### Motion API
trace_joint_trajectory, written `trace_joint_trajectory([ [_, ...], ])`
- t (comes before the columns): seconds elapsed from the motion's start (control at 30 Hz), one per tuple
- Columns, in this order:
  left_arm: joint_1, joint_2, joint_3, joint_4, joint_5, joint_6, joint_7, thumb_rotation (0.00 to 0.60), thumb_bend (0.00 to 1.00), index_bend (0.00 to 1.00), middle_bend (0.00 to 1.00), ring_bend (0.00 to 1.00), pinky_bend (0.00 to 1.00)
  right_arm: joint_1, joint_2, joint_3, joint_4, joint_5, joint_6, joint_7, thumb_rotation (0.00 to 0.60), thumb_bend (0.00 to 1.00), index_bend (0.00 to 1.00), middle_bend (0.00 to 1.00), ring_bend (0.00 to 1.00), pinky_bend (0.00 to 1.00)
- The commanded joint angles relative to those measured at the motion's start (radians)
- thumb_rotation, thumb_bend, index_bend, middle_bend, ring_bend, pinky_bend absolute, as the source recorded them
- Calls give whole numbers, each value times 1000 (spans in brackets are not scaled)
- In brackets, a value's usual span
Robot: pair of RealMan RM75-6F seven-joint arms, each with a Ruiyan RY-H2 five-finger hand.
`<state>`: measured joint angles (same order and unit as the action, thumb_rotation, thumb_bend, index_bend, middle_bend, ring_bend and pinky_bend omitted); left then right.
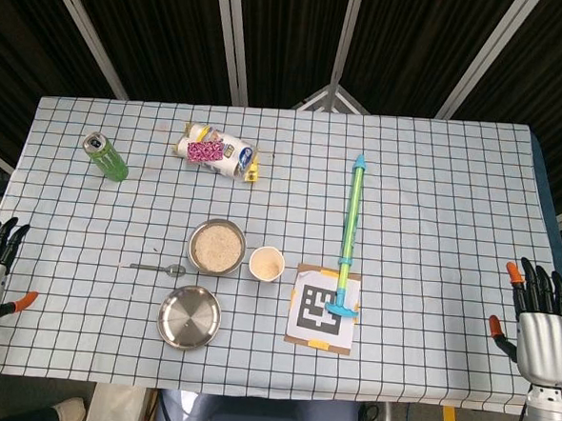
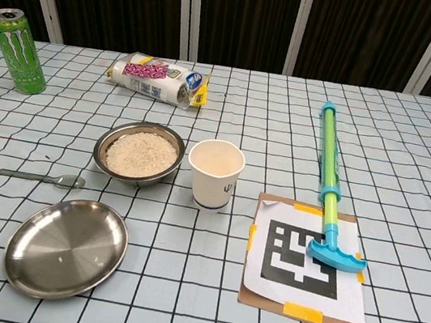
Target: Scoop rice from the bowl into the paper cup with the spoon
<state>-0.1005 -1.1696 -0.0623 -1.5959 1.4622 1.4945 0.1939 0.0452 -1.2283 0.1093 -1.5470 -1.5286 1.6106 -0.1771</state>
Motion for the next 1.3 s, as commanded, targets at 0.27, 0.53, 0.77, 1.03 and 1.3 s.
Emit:
trace_joint_trajectory([
  [0.27,-2,3,2,-7,0,-5,2,600,24,0,3,15,26,0,-1,0,-1,0,1,-3,600,383,0,0,0,0],
  [0.53,-50,-3,-33,-28,-65,-90,7,600,129,283,826,849,912,1,1,0,4,-1,-2,5,600,383,0,0,0,0],
  [0.77,-167,-5,-87,-121,-238,-289,111,600,267,487,999,998,1000,0,0,-1,12,-6,3,16,600,383,0,0,0,0],
  [1.03,-308,-143,-122,-129,-418,-384,364,600,325,496,1000,1000,1000,-2,-5,-2,16,-11,11,16,600,383,0,0,0,0],
  [1.3,-395,-279,-114,-53,-541,-398,514,600,339,503,1000,1000,1000,-5,-11,0,22,-17,23,19,600,383,0,0,0,0],
])
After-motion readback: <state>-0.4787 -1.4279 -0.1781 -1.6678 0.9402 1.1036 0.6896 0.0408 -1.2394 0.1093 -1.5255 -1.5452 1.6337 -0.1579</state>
